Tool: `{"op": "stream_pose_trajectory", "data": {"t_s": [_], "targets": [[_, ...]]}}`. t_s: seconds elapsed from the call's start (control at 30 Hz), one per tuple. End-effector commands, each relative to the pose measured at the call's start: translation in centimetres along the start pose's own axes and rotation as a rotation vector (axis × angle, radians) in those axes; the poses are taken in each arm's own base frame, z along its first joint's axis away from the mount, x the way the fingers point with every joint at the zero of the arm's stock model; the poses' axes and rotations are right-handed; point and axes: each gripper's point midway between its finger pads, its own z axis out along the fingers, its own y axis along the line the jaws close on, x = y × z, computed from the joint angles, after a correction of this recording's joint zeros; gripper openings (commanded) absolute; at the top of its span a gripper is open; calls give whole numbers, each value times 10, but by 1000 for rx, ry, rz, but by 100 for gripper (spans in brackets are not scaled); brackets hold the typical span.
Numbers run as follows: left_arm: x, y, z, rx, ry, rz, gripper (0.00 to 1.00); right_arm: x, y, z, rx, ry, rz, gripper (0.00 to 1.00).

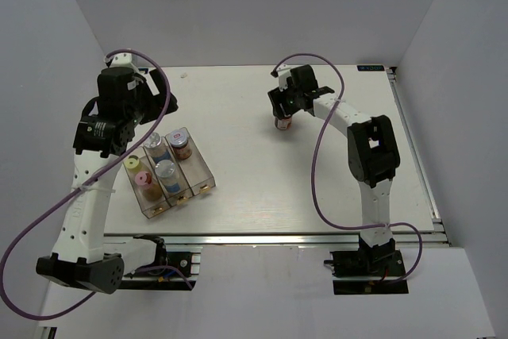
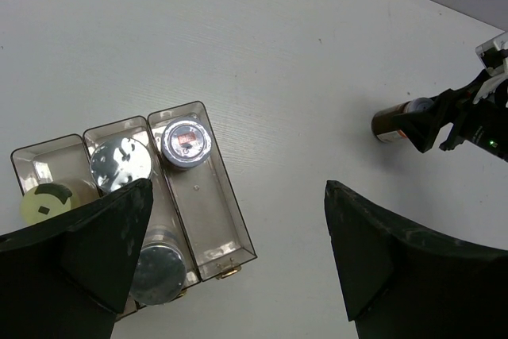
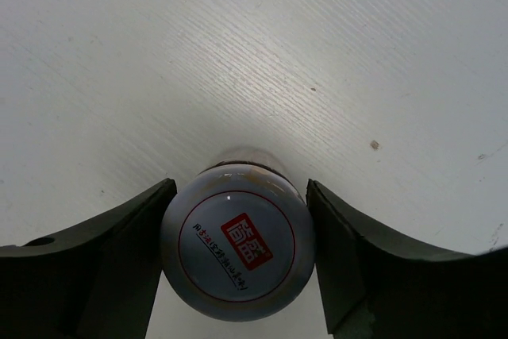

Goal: Organize the condiment bottles

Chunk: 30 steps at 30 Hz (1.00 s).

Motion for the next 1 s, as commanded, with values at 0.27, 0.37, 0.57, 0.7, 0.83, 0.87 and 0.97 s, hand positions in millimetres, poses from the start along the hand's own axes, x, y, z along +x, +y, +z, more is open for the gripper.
{"op": "stream_pose_trajectory", "data": {"t_s": [0.27, 0.37, 0.57, 0.7, 0.83, 0.87, 0.97], "targets": [[-9, -2, -15, 10, -37, -6, 98, -43, 10, -29, -56, -108, -32, 24], [-11, -2, -17, 14, -42, -9, 98, -57, 22, -48, -122, -133, -59, 7], [-19, -8, -28, 49, -77, -15, 98, -87, 60, -97, -280, -218, -131, 0], [-27, -14, -37, 83, -109, -19, 98, -96, 98, -119, -387, -239, -171, 0], [-42, -19, -54, 112, -159, -23, 98, -100, 153, -132, -489, -234, -225, 0], [-46, -21, -59, 121, -172, -24, 98, -101, 166, -134, -513, -234, -234, 0], [-56, -25, -71, 142, -208, -29, 98, -106, 229, -139, -622, -237, -275, 0]]}}
